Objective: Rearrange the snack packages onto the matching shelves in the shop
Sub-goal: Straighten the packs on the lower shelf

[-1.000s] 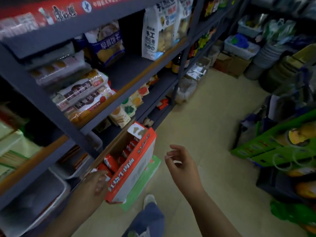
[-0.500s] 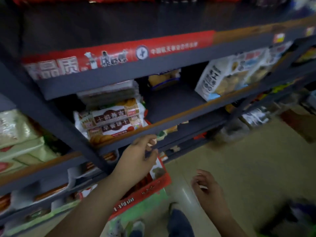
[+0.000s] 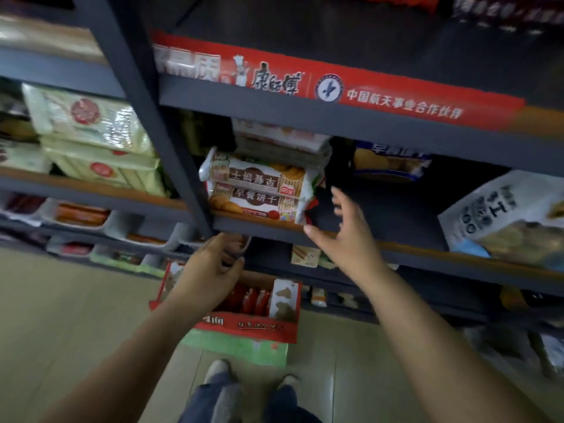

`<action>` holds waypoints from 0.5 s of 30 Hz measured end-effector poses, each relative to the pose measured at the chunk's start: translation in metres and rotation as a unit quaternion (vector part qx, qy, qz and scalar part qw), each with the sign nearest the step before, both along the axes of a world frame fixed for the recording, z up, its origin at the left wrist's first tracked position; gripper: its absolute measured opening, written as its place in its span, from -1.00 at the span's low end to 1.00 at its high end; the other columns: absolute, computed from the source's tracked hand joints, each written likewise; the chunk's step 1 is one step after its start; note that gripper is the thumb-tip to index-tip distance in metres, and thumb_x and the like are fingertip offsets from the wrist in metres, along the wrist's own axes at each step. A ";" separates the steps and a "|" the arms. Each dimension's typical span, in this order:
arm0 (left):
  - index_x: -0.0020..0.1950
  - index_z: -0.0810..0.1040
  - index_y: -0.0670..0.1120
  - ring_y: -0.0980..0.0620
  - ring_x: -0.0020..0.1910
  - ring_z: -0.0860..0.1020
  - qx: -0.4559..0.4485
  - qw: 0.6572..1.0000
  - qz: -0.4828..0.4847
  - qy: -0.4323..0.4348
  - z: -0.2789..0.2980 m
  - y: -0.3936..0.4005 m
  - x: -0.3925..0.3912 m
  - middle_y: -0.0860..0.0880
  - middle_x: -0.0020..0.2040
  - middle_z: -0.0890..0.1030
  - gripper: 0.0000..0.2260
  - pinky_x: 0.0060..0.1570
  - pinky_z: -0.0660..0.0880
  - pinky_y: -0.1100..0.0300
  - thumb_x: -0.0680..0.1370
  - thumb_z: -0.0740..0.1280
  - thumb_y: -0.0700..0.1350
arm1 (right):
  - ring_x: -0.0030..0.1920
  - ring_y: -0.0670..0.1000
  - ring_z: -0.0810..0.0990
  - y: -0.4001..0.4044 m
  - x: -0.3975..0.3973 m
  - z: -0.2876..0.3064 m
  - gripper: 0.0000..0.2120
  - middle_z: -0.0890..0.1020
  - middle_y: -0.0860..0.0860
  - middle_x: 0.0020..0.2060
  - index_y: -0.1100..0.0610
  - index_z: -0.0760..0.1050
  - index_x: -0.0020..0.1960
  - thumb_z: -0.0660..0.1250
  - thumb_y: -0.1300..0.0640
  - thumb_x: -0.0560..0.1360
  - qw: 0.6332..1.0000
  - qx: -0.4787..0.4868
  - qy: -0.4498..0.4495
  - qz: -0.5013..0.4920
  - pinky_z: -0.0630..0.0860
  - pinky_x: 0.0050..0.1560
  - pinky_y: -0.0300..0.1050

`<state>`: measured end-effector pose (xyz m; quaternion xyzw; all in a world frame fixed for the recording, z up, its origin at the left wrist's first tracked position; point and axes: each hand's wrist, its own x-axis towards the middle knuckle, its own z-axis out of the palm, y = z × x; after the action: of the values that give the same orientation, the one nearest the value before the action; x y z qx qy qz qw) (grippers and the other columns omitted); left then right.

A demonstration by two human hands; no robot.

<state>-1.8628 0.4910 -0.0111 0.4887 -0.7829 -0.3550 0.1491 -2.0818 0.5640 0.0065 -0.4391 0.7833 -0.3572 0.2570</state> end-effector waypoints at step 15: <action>0.21 0.43 -0.05 0.02 -0.09 0.57 -0.002 1.000 0.019 0.017 0.014 -0.032 0.033 0.01 0.02 0.56 -0.74 -0.08 0.55 0.05 0.53 0.31 -0.12 | 0.33 0.04 0.43 -0.117 -0.040 -0.002 -0.20 0.45 0.02 0.36 0.09 0.25 0.44 0.54 -0.01 0.32 0.976 0.152 0.070 0.142 0.37 0.32 -0.05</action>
<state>-1.8302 0.4587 0.0025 0.4976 -0.7714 -0.3584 0.1699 -2.1214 0.4472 0.0045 -0.5250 0.7744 -0.1621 0.3136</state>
